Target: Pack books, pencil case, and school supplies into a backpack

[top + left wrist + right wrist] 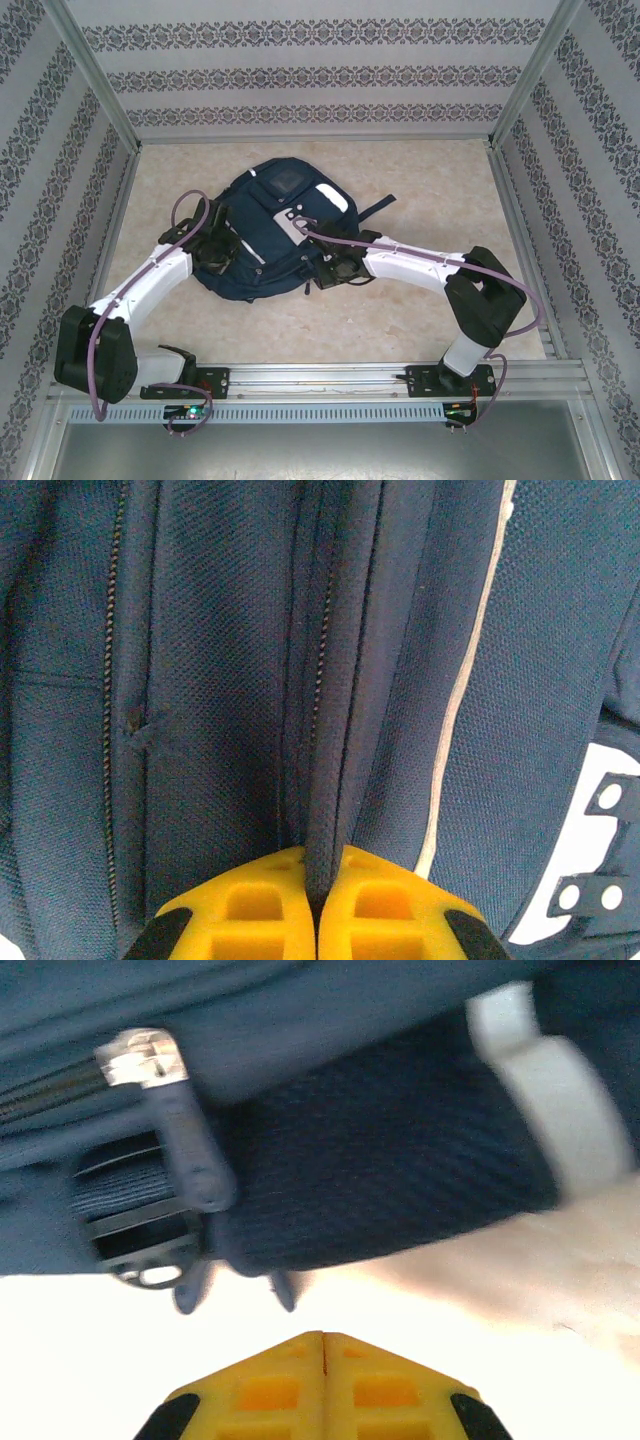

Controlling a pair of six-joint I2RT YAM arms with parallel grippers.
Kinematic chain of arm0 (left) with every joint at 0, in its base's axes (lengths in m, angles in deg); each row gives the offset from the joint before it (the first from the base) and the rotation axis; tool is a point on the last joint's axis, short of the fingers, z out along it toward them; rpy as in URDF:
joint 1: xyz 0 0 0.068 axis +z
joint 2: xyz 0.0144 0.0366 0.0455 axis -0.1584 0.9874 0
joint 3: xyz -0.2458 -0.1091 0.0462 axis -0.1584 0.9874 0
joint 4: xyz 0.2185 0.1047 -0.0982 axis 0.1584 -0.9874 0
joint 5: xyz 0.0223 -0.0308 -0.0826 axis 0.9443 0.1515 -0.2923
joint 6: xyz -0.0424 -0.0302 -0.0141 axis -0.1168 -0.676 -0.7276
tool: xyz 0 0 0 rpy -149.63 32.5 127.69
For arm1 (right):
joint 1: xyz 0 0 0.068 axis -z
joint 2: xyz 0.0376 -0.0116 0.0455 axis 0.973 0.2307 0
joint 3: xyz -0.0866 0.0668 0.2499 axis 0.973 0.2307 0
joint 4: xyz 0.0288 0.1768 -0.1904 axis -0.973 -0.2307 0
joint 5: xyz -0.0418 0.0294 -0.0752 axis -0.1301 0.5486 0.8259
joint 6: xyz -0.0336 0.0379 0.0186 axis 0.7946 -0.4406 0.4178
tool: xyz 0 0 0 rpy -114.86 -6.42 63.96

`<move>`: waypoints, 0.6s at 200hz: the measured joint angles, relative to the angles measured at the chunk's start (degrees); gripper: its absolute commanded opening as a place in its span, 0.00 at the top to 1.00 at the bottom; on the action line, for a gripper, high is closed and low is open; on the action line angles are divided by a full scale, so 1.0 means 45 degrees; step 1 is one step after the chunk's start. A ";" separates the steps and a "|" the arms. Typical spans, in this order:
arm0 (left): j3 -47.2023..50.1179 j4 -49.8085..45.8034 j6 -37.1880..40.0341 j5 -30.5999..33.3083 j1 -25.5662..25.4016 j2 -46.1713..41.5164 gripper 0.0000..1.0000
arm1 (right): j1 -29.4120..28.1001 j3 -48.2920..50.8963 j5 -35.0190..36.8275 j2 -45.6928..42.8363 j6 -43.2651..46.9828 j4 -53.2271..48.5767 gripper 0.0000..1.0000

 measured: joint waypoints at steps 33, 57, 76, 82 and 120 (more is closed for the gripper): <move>0.0126 0.0005 -0.0617 -0.0583 0.0053 -0.0078 1.00 | -0.0539 -0.0267 -0.2006 -0.0151 0.0976 0.1103 0.64; 0.0126 0.0024 -0.1321 -0.0991 0.0053 -0.0121 1.00 | -0.0923 -0.0612 -0.3220 -0.0141 0.0631 0.2574 0.55; 0.0126 0.0063 -0.1982 -0.1219 0.0053 -0.0282 1.00 | -0.0937 -0.0753 -0.3604 0.0092 -0.0262 0.3847 0.52; 0.0126 0.0087 -0.2157 -0.1297 0.0053 -0.0335 1.00 | -0.0933 -0.0758 -0.3609 0.0204 -0.0563 0.4192 0.52; 0.0092 0.0102 -0.2900 -0.1647 0.0053 -0.0427 1.00 | -0.0821 -0.0758 -0.3648 0.0801 -0.2011 0.4945 0.52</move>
